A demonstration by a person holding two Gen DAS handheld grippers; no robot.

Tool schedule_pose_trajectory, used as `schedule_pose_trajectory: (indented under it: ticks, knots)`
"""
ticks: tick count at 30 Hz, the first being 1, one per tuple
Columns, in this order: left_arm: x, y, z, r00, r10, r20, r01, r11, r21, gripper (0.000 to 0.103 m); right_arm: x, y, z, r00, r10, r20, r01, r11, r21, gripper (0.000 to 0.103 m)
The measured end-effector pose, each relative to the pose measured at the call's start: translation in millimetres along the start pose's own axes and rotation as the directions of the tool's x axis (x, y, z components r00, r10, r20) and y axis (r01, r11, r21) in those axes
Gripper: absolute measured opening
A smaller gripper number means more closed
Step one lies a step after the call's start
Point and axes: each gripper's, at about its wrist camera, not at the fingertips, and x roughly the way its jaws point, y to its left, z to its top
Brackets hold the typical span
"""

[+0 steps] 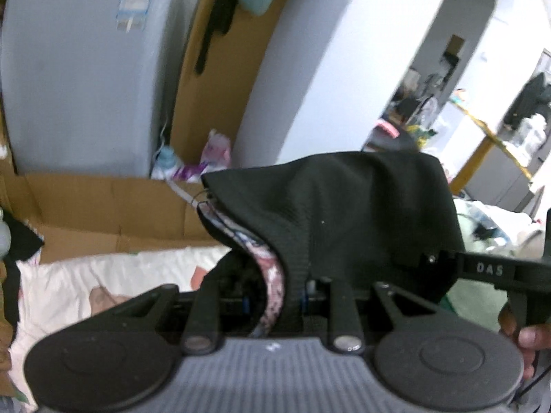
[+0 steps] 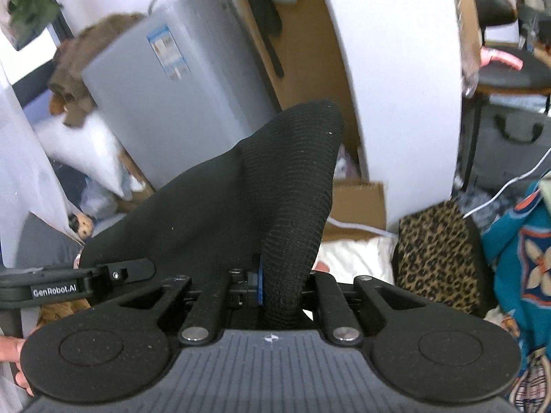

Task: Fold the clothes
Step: 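Carry the folded shorts with both tools toward the teal blanket pile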

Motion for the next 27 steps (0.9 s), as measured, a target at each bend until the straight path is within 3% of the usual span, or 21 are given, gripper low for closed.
schedule_pose_trajectory:
  ticks: [6,12,19,27]
  knots:
    - [-65,-46,1,0.993,-0.050,0.111,0.043,0.997,0.061,0.026,-80,7,12,0.996,0.030,0.087,-0.031,0.999,0.009,0.009]
    - [-106,-69,-11,0.978,-0.094,0.189,0.082,0.994,0.067,0.026,-146,23,3,0.982,0.045,0.182,-0.031,0.996,-0.079,0.009]
    - [-122,-84,-22,0.967,-0.133,0.216,0.116,0.989,0.087,0.026,-191,41,-17,0.971,0.014,0.239,0.028,0.985,-0.173,0.009]
    - [-126,-103,-26,0.952,-0.195,0.236,0.175,0.979,0.104,0.026,-237,34,-22,0.960,-0.016,0.280,0.069,0.981,-0.180,0.009]
